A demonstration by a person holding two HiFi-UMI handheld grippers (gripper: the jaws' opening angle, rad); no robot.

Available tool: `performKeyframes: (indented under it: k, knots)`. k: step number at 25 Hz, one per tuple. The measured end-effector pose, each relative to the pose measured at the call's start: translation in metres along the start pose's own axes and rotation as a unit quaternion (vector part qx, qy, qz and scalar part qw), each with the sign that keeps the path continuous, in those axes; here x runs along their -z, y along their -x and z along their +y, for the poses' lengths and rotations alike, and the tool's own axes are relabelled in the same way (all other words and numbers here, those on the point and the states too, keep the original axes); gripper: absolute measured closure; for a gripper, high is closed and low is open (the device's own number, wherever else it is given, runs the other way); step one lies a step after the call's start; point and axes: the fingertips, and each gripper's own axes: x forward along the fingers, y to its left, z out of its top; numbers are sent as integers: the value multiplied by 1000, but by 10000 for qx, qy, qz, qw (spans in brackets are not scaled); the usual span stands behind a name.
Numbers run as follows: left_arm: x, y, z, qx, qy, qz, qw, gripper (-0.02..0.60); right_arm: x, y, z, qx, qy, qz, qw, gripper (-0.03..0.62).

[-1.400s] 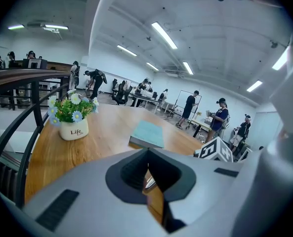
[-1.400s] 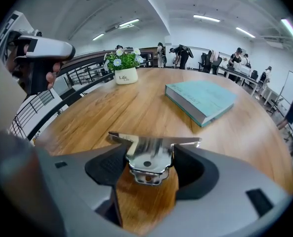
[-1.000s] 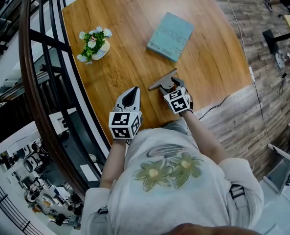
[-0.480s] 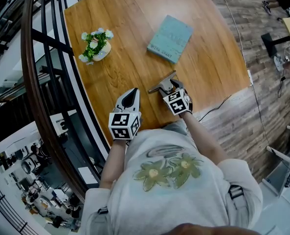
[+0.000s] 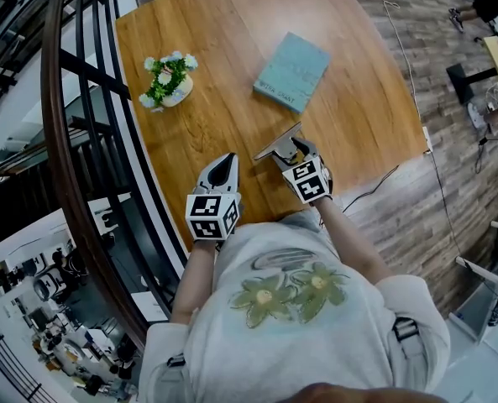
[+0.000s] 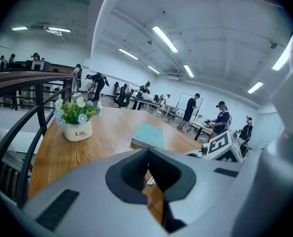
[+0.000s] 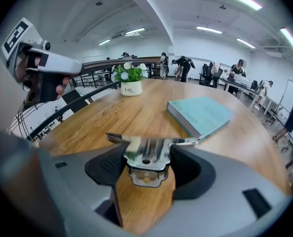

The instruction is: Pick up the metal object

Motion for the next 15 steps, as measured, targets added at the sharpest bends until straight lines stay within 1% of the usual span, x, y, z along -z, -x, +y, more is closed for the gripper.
performKeyframes:
  k: [5, 15]
  knots:
    - [-2, 2, 3, -27, 2, -31, 10000, 568, -26, 16, -3, 27, 4, -337, 9994, 310]
    - [-10, 7, 3, -74, -14, -116, 9999, 568, -72, 50, -2, 90, 120, -834, 9964, 310]
